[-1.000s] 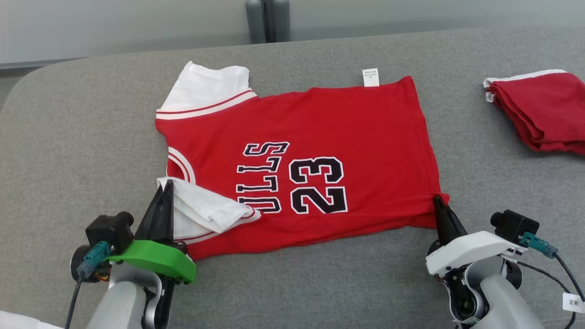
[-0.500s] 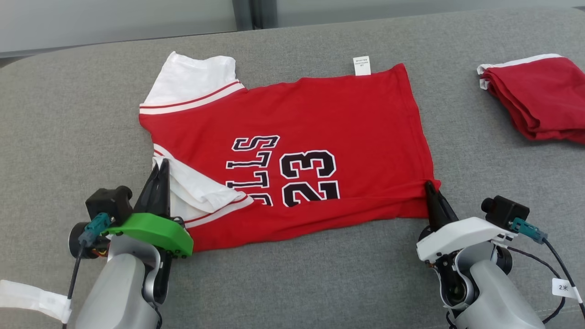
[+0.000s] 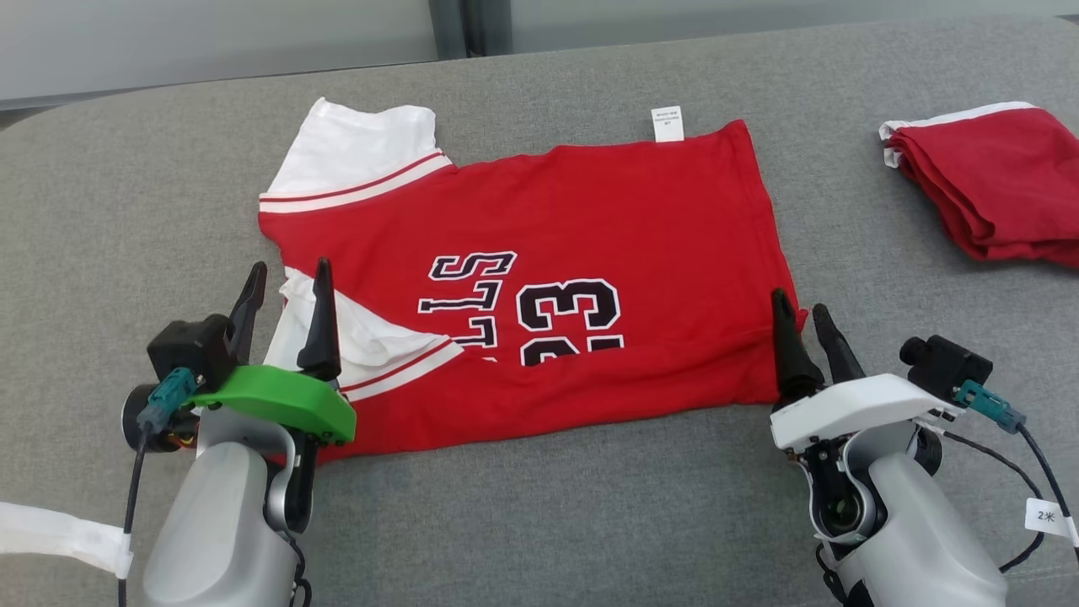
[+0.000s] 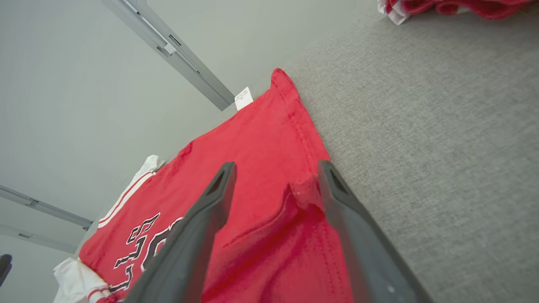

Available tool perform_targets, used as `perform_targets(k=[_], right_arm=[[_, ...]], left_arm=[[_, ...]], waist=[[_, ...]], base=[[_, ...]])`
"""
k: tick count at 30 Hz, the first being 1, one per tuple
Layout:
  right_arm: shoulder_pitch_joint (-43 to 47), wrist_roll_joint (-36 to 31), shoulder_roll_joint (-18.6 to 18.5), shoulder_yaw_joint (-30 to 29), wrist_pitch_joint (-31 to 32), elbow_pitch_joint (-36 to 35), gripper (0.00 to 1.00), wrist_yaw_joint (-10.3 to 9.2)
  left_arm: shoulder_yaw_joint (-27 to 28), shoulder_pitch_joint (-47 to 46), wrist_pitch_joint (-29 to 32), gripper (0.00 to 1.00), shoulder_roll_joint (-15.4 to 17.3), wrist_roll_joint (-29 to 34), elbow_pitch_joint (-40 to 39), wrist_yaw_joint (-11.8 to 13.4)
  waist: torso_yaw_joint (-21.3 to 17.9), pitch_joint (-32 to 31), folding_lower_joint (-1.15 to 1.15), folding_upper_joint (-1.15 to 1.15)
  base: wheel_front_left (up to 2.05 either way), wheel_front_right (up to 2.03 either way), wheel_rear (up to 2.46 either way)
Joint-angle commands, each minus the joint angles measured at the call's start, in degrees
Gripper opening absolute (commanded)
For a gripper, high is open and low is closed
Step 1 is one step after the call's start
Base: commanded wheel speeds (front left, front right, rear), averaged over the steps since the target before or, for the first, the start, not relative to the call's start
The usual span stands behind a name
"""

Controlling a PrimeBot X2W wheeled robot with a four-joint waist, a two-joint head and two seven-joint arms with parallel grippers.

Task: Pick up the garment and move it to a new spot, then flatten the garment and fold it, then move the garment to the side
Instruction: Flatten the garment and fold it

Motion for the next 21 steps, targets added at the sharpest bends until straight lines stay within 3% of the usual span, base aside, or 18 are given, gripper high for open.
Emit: perform_targets(k=[1, 5, 11, 21], right_arm=[[0.33, -0.09, -0.06, -0.41, -0.34, -1.01, 1.0, 0.02], [1.7, -3.55, -0.6, -2.01, -0.5, -3.85, 1.0, 0.02], [6.32, -15.03, -0.93, -6.74, -0.49, -9.98, 1.0, 0.02], [11.36, -19.3, -0.19, -7.77, 1.18, -13.85, 1.0, 0.02]], left_arm=[[0.41, 1.61, -0.26, 1.0, -0.03, 0.33, -0.67, -0.42], [1.27, 4.89, -0.23, 1.0, -0.29, 0.7, -3.5, -1.18], [3.31, 14.28, 0.48, 1.0, 1.49, -0.79, -8.67, -1.31], [4.9, 24.12, 12.72, 1.0, 2.84, -5.65, -14.14, 1.1]], waist=[[0.22, -0.45, 0.0, 0.0], [0.72, -1.56, 0.0, 0.0], [2.13, -3.95, 0.0, 0.0], [2.92, -4.9, 0.0, 0.0]], base=[[0.0, 0.0, 0.0], [0.0, 0.0, 0.0], [0.0, 0.0, 0.0], [0.0, 0.0, 0.0]])
